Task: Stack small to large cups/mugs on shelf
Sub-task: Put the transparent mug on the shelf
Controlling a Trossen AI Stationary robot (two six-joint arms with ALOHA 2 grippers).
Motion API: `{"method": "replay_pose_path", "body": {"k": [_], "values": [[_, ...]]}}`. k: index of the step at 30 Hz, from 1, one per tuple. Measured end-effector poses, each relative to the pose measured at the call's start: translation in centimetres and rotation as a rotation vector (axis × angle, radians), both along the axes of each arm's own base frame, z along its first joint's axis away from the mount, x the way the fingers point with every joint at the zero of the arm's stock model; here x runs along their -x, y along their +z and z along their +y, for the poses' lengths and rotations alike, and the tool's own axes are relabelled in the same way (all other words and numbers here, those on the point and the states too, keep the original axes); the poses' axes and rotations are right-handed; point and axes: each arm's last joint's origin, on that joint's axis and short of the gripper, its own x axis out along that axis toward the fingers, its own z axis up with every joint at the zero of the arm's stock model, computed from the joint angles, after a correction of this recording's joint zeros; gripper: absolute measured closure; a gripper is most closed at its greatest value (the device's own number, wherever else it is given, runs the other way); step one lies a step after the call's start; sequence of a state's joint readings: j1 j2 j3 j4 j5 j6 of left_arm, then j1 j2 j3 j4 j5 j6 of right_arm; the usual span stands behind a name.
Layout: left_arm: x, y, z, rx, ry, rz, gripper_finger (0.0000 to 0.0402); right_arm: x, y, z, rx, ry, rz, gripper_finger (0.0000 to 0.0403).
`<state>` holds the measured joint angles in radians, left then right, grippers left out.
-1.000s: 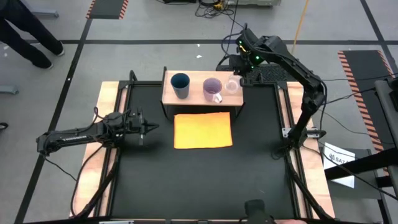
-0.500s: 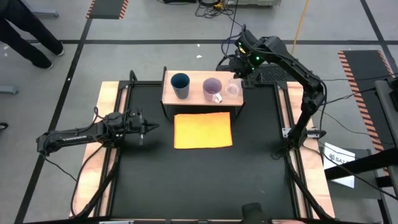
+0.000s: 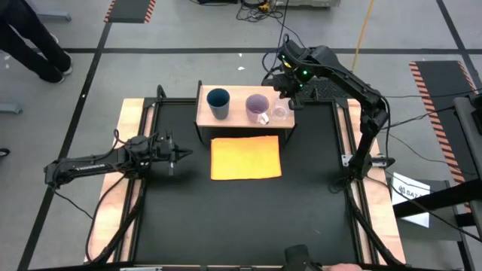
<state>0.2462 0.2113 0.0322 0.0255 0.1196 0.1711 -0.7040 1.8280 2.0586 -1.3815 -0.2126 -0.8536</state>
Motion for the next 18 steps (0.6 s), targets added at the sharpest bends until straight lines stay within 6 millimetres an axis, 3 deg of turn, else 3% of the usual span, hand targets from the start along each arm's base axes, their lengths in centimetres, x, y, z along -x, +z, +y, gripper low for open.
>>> {"method": "replay_pose_path", "body": {"k": [18], "values": [[0.01,-0.08,0.00,0.000,-0.001,0.008,0.0385,-0.46,-0.17,0.49,-0.007,0.019,0.009,0.0403]]}}
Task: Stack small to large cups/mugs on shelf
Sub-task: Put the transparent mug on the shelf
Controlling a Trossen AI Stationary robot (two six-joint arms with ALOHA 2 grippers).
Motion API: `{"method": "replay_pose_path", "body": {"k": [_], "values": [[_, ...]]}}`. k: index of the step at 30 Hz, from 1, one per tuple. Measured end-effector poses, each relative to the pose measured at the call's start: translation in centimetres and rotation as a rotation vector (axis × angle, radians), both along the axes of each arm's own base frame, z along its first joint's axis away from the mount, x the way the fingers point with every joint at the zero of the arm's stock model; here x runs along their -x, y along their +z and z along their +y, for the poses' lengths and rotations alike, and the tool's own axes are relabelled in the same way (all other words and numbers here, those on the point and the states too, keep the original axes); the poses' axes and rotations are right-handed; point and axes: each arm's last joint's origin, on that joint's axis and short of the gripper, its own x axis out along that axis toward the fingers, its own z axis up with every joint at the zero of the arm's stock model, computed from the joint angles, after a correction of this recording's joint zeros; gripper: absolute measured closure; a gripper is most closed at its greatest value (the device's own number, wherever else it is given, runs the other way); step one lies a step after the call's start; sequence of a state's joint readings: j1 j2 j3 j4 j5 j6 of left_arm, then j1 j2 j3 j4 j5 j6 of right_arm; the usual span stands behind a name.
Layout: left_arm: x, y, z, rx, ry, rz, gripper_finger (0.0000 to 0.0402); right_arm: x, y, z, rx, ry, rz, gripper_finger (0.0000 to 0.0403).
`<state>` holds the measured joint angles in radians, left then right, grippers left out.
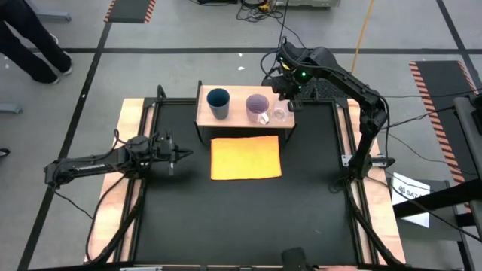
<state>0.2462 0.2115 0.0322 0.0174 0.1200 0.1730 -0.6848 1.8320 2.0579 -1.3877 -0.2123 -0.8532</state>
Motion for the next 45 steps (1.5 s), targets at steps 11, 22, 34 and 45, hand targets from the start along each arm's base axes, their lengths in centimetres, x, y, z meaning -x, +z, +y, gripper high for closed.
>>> {"method": "replay_pose_path", "body": {"k": [11,22,34,45], "values": [[0.0,0.0,0.0,0.001,0.000,0.000,0.0385,-1.1,-1.0,0.3,-0.015,0.025,0.038,0.0403],[0.0,-0.1,0.0,0.002,-0.001,0.015,0.0385,-2.0,-2.0,-0.5,0.036,0.013,0.078,0.0403],[0.0,-0.2,0.0,0.003,-0.001,0.016,0.0385,-1.8,-1.4,-0.6,0.054,-0.007,0.083,0.0403],[0.0,-0.2,0.0,0.011,0.000,0.017,0.0385,-1.9,-1.2,-0.5,0.088,-0.016,0.095,0.0403]]}}
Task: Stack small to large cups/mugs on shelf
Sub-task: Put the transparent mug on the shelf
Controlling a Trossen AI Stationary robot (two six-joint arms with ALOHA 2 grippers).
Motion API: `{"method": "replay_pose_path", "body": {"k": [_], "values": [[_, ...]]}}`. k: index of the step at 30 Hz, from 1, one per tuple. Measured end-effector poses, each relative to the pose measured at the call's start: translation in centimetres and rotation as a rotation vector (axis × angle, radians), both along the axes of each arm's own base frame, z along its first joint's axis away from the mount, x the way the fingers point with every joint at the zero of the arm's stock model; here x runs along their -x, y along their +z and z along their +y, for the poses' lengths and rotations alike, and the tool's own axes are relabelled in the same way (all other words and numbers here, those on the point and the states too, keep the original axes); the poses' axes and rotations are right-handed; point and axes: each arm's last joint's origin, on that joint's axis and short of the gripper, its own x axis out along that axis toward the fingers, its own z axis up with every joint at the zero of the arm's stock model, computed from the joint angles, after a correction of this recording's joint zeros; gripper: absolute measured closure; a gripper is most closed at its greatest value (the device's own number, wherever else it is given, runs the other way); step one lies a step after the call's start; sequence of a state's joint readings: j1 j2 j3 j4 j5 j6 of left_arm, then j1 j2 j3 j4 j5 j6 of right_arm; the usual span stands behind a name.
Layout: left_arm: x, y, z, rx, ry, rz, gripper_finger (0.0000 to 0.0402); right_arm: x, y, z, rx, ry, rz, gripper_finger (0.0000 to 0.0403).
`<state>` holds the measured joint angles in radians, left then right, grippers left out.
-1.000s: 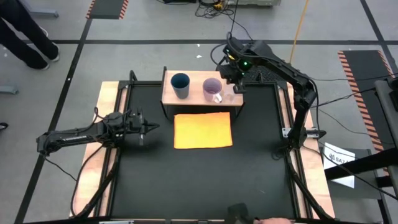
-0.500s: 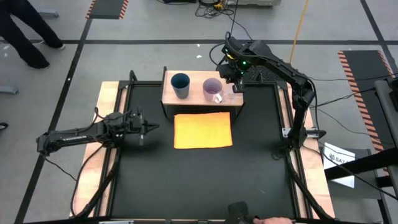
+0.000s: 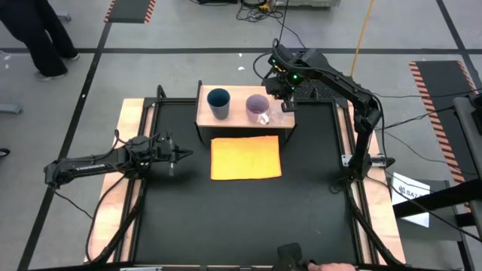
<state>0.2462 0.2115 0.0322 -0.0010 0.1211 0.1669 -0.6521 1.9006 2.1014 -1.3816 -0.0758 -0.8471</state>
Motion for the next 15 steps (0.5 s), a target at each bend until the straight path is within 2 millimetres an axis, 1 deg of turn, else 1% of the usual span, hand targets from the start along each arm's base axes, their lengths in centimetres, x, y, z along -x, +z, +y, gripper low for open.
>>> {"method": "replay_pose_path", "body": {"k": [4,9,15], "values": [[0.0,0.0,0.0,0.001,0.000,0.004,0.0385,0.2,0.5,0.1,0.017,-0.004,-0.010,0.0403],[0.0,0.0,0.0,0.003,0.000,0.004,0.0385,0.9,1.7,0.6,0.039,-0.023,-0.047,0.0403],[0.0,0.0,0.0,0.011,0.001,0.002,0.0385,1.0,1.8,0.7,0.031,-0.028,-0.056,0.0403]]}}
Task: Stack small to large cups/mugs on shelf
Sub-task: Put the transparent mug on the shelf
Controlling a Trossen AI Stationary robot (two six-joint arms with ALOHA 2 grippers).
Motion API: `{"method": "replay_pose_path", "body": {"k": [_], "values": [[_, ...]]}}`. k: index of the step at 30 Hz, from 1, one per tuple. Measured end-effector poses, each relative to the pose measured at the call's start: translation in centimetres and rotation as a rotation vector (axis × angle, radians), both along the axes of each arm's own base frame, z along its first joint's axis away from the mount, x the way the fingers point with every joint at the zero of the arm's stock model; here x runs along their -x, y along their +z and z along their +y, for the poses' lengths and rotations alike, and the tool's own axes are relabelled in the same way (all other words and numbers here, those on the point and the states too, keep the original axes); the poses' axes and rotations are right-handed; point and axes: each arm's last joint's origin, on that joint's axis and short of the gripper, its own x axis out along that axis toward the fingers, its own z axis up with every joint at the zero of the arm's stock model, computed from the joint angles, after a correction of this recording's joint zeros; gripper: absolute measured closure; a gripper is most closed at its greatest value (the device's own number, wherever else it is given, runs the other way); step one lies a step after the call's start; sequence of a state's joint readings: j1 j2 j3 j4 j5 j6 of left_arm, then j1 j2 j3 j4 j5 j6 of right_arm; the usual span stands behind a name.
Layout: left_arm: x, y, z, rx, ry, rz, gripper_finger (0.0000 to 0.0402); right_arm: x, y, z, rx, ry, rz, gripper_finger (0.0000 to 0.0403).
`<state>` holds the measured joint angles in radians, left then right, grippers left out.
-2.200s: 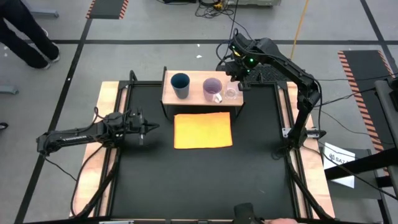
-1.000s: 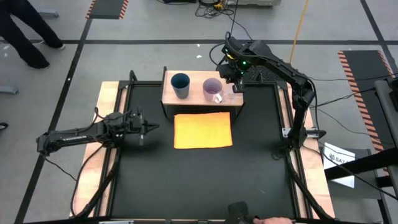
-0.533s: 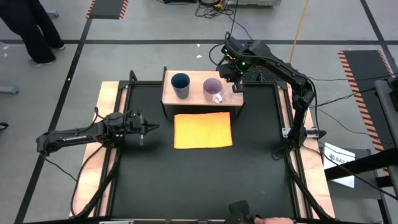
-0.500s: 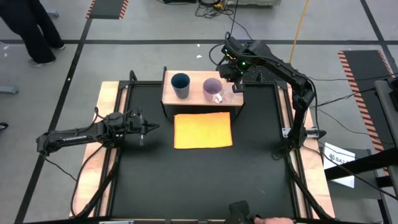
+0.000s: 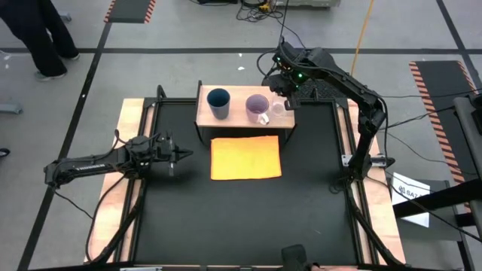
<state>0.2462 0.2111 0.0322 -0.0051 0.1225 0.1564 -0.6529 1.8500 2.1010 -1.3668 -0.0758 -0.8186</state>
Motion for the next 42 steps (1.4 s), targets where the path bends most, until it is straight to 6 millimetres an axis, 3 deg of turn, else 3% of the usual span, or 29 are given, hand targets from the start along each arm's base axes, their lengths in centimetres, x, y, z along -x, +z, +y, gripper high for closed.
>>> {"method": "replay_pose_path", "body": {"k": [42], "values": [[0.0,-0.1,0.0,0.019,-0.006,0.006,0.0385,-1.0,-1.1,-0.6,-0.039,-0.001,-0.010,0.0403]]}}
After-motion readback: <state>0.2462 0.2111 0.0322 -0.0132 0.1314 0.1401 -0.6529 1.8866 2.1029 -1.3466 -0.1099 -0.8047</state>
